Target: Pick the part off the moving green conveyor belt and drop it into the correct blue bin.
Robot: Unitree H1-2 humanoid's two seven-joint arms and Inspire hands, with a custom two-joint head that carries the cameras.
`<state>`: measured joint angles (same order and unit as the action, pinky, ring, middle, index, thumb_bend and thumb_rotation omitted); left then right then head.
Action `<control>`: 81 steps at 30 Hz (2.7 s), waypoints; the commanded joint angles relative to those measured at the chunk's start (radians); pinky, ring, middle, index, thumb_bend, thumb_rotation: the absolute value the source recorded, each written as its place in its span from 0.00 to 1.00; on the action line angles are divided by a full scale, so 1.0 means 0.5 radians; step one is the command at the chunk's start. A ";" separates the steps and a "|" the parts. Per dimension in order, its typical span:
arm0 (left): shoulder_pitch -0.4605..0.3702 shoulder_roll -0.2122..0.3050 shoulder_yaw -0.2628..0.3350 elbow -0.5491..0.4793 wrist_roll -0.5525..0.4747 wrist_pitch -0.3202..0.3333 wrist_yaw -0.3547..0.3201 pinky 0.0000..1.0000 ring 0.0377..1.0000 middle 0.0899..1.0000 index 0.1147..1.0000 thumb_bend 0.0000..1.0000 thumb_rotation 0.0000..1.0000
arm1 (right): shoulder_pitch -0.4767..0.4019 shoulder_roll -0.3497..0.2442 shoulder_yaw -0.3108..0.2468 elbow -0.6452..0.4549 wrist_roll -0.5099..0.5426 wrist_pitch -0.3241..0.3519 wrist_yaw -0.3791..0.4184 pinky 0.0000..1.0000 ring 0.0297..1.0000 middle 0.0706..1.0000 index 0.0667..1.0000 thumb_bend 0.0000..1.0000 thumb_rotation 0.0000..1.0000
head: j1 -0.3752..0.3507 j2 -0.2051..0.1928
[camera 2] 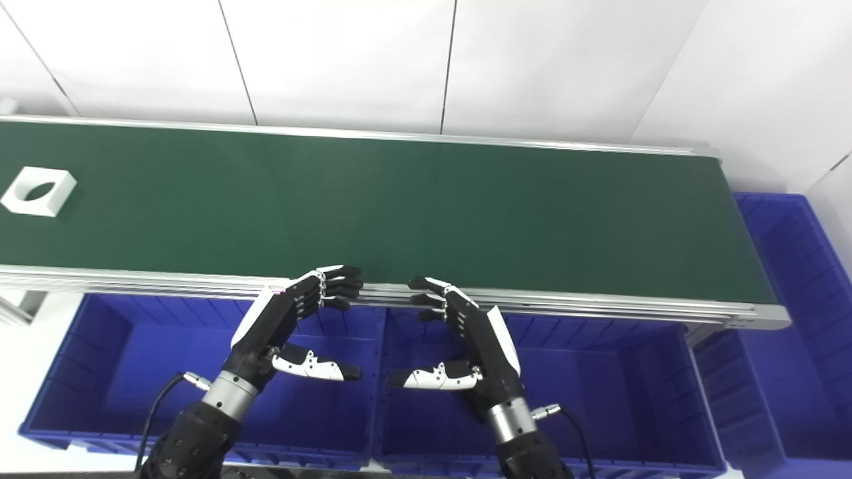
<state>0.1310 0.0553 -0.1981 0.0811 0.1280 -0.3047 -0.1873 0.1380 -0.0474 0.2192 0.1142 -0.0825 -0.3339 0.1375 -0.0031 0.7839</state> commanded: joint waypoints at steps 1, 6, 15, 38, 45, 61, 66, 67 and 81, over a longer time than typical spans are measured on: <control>-0.013 0.001 -0.005 -0.052 -0.020 -0.072 0.016 0.67 0.72 0.72 0.75 0.97 0.12 | -0.022 0.015 0.001 -0.047 0.010 -0.099 -0.001 0.66 0.75 0.83 0.74 0.94 0.17 | 0.000 0.000; -0.013 0.000 -0.006 -0.054 -0.019 -0.074 0.017 0.67 0.72 0.73 0.75 0.97 0.12 | -0.022 0.015 0.000 -0.042 0.007 -0.107 -0.003 0.66 0.75 0.83 0.74 0.94 0.17 | -0.005 -0.001; -0.009 0.002 -0.006 -0.066 -0.028 -0.063 0.011 0.68 0.72 0.73 0.75 0.97 0.11 | -0.028 0.018 -0.006 -0.006 0.007 -0.121 -0.010 0.67 0.75 0.83 0.74 0.94 0.18 | -0.007 -0.003; -0.007 0.015 -0.011 -0.076 -0.054 -0.067 0.000 0.68 0.72 0.72 0.76 0.96 0.11 | -0.018 0.036 -0.008 -0.014 0.005 -0.113 -0.024 0.67 0.75 0.83 0.74 0.94 0.17 | -0.033 -0.002; -0.008 0.015 -0.009 -0.068 -0.062 -0.074 -0.001 0.68 0.72 0.72 0.76 0.97 0.11 | -0.019 0.037 -0.005 -0.006 -0.004 -0.124 -0.029 0.66 0.75 0.83 0.74 0.94 0.18 | -0.033 -0.002; -0.010 0.020 -0.011 -0.053 -0.061 -0.092 -0.001 0.68 0.72 0.72 0.76 0.97 0.10 | -0.018 0.037 0.004 -0.001 -0.010 -0.129 -0.039 0.67 0.75 0.83 0.74 0.93 0.18 | -0.032 -0.004; -0.010 0.020 -0.010 -0.059 -0.064 -0.087 -0.002 0.68 0.72 0.72 0.76 0.96 0.09 | -0.020 0.038 0.005 -0.001 -0.016 -0.130 -0.044 0.66 0.75 0.83 0.74 0.93 0.18 | -0.033 -0.005; -0.010 0.019 -0.010 -0.060 -0.063 -0.086 -0.002 0.68 0.72 0.71 0.75 0.97 0.09 | -0.021 0.038 0.005 0.003 -0.017 -0.135 -0.046 0.66 0.75 0.83 0.74 0.94 0.18 | -0.033 -0.005; -0.023 -0.010 -0.024 0.081 -0.017 -0.166 0.030 0.70 0.74 0.73 0.75 0.97 0.13 | -0.024 0.007 -0.011 0.087 0.003 -0.191 -0.037 0.66 0.75 0.84 0.74 0.94 0.18 | 0.178 -0.149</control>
<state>0.1314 0.0574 -0.2048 0.1132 0.1117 -0.3438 -0.1878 0.1378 -0.0435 0.2180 0.1637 -0.0921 -0.3665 0.1179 0.0609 0.7227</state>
